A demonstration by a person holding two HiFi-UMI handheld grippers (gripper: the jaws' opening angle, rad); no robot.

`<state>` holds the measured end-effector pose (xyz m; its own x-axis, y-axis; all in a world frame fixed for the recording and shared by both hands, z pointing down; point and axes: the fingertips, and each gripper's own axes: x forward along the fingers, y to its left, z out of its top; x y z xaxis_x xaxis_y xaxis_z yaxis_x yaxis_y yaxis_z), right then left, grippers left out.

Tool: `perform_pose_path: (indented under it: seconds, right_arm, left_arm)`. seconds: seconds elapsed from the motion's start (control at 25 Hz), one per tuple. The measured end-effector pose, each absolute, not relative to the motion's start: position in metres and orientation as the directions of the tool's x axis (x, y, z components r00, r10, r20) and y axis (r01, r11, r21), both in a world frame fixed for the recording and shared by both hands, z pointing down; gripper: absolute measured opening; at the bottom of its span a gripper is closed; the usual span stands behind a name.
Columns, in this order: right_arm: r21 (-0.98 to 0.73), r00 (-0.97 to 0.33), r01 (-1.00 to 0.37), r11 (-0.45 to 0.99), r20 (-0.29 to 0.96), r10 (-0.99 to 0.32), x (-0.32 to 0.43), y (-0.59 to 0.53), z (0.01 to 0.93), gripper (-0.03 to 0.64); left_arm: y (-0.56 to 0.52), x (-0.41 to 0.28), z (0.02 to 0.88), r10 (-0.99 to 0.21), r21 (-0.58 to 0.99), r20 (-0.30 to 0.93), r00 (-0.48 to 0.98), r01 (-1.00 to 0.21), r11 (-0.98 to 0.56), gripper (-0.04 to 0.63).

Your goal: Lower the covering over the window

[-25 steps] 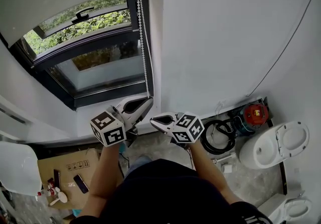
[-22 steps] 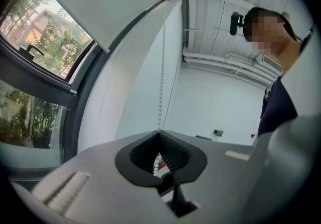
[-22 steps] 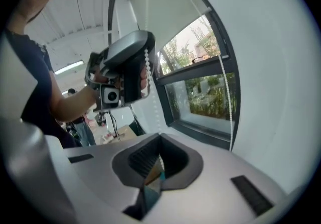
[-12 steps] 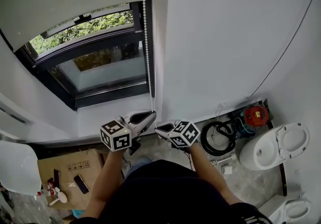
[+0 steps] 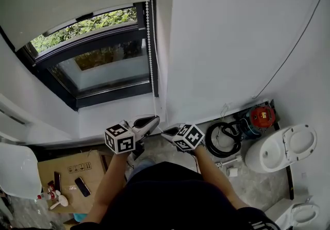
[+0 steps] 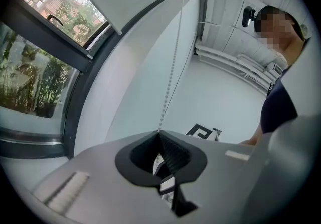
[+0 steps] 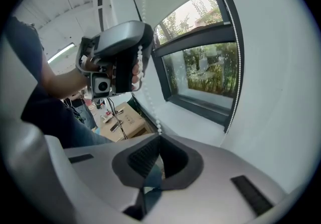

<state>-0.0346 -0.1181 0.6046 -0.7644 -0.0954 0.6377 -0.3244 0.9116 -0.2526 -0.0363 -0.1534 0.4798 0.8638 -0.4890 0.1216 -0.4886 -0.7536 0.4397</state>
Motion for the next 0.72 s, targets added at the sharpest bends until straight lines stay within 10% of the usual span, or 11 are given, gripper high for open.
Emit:
perform_pose_path:
  seconds: [0.72]
  right_arm:
    - [-0.196, -0.706, -0.302, 0.933, 0.703, -0.081, -0.018, -0.120, 0.597, 0.015]
  left_arm:
    - [-0.131, -0.038, 0.566, -0.431, 0.504, 0.315, 0.846, -0.534, -0.679, 0.011]
